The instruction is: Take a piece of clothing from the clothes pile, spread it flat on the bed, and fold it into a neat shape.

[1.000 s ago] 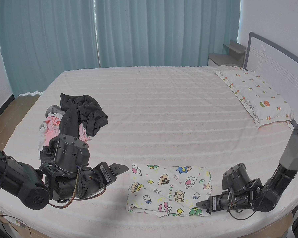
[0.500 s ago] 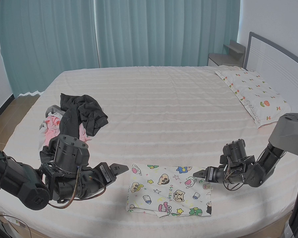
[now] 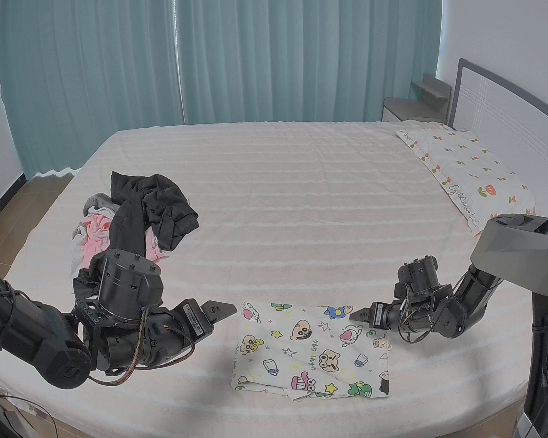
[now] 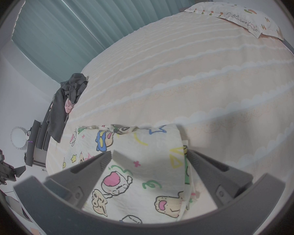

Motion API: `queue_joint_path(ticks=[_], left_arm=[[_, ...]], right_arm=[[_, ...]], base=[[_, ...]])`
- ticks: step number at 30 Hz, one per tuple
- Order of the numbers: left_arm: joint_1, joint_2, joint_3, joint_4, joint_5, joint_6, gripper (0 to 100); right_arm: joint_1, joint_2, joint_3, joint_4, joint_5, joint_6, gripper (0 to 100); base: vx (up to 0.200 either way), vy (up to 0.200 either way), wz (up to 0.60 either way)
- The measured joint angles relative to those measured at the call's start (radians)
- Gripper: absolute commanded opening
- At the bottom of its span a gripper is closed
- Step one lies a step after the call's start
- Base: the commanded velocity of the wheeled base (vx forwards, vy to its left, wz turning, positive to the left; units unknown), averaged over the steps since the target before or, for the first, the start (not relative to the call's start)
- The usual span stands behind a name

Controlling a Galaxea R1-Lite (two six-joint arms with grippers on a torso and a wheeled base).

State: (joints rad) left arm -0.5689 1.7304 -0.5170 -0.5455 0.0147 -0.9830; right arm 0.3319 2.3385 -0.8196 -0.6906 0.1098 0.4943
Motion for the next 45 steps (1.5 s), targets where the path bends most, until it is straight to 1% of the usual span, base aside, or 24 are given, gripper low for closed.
queue_joint_path(ticks=[7, 15, 24, 45], left_arm=[[0.000, 0.000, 0.003, 0.000, 0.000, 0.001, 100], [-0.001, 0.002, 0.006, 0.000, 0.000, 0.002, 100], [0.000, 0.004, 0.007, 0.000, 0.003, 0.003, 100], [0.000, 0.006, 0.006, 0.000, 0.005, 0.003, 100]], right_arm=[[-0.016, 0.005, 0.015, -0.089, 0.000, 0.010, 0], [-0.033, -0.003, 0.027, -0.117, -0.002, 0.014, 0], [-0.072, -0.021, 0.049, -0.169, -0.005, 0.014, 0], [-0.110, -0.025, 0.056, -0.165, -0.008, 0.012, 0]], base=[[0.000, 0.000, 0.00], [0.000, 0.000, 0.00], [0.000, 0.000, 0.00], [0.000, 0.000, 0.00]])
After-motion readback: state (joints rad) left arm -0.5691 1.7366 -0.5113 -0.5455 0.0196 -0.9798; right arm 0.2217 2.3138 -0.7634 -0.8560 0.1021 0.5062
